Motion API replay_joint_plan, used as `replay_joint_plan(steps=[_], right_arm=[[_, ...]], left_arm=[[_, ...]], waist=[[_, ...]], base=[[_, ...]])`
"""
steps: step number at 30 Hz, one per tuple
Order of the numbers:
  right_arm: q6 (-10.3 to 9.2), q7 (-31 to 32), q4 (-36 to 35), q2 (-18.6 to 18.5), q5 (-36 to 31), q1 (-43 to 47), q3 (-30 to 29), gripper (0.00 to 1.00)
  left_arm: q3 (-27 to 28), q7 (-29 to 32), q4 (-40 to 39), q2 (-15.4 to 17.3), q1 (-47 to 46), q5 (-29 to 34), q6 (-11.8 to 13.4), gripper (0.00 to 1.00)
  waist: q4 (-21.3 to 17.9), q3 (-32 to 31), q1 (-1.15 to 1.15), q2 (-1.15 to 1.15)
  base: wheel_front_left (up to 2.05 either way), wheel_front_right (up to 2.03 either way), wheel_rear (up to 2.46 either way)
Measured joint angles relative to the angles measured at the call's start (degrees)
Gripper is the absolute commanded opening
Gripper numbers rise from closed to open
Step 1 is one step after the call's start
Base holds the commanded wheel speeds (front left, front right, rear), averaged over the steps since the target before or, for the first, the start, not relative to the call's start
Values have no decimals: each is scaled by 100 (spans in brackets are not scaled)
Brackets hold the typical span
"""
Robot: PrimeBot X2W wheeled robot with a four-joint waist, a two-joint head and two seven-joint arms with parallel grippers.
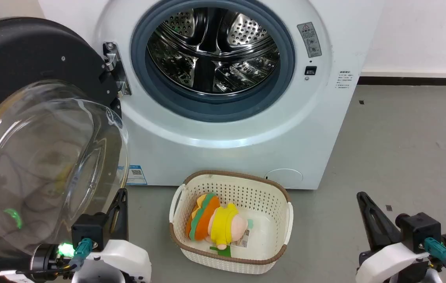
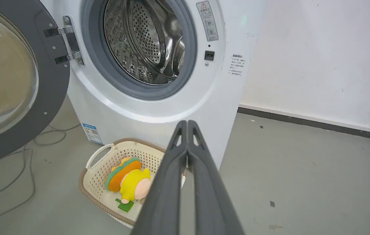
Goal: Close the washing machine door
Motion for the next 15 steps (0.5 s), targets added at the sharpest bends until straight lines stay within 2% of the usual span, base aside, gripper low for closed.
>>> replay_joint_plan(steps=[15], right_arm=[[0,0,0,0,0,0,0,0]], left_arm=[[0,0,-1,0,0,0,0,0]], waist=[[0,0,0,0]], base=[[0,0,0]])
